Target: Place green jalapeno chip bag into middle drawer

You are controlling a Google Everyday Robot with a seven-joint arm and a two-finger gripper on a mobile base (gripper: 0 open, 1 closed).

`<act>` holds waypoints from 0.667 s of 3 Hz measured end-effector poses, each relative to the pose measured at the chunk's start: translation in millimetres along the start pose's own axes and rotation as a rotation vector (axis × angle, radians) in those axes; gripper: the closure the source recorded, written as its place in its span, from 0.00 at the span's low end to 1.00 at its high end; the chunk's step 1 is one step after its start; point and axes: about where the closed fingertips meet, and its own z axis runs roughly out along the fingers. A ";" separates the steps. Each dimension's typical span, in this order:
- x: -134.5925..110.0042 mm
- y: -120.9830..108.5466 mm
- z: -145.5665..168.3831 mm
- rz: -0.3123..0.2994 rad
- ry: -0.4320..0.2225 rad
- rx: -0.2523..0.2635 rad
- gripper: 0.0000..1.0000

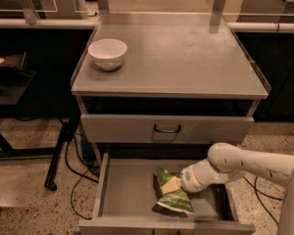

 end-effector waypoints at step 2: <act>-6.0 -14.6 21.6 0.042 -0.028 -0.004 1.00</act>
Offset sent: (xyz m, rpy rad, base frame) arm 0.0205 0.0032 -0.0406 0.0146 -0.0019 -0.0964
